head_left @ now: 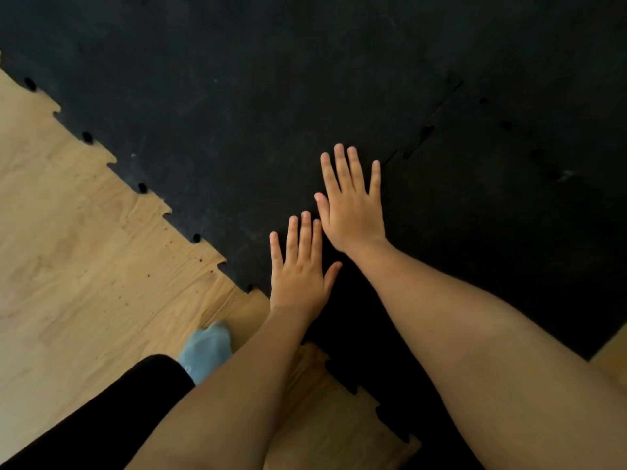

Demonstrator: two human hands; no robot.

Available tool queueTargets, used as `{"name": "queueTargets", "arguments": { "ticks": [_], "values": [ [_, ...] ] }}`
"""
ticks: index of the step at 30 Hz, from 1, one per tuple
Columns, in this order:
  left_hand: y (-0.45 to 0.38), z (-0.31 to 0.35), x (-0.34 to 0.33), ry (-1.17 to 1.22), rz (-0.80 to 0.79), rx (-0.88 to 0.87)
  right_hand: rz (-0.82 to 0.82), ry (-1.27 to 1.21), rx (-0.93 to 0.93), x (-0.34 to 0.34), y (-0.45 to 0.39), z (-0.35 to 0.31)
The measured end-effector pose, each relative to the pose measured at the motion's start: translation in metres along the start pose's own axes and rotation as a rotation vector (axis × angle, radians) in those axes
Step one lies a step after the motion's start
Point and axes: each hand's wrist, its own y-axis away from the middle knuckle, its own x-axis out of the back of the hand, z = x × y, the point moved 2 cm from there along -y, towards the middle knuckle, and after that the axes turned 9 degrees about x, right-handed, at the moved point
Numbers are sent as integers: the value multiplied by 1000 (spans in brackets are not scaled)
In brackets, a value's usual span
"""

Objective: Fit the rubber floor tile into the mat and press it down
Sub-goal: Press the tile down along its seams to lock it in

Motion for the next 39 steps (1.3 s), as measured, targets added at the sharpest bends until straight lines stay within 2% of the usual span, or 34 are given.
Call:
{"name": "queueTargets", "arguments": {
  "ticks": [5, 8, 11, 14, 18, 23, 24, 26, 27, 29, 31, 35, 39],
  "values": [
    [-1, 0, 8, -20, -117, 28, -53, -39, 43, 8, 2, 3],
    [-8, 9, 20, 1, -70, 3, 25, -88, 97, 19, -9, 25],
    [-44, 36, 37, 42, 14, -130, 94, -22, -94, 30, -32, 80],
    [-85, 60, 41, 34, 31, -157, 6, 41, -108, 20, -47, 109],
    [-95, 67, 27, -82, 12, -174, -1, 34, -69, 11, -48, 112],
    [-98, 72, 41, -104, -62, -174, -171, -164, -52, 29, -56, 118],
    [-101, 78, 47, -96, -55, -202, -157, -247, -63, 38, -58, 124],
    [-111, 96, 60, -67, -12, -278, 11, -296, -128, 58, -60, 148],
    [-120, 107, 66, -54, 12, -310, 98, -233, -160, 66, -61, 161],
    [-139, 130, 77, -32, 45, -356, 166, -100, -167, 77, -71, 187],
    [-159, 149, 85, -15, 64, -379, 169, -41, -190, 81, -92, 214],
    [-188, 173, 81, -8, 35, -415, 123, -64, -399, 66, -126, 258],
    [-193, 181, 59, -18, -17, -390, 102, -49, -472, 40, -130, 258]
  ]
}}
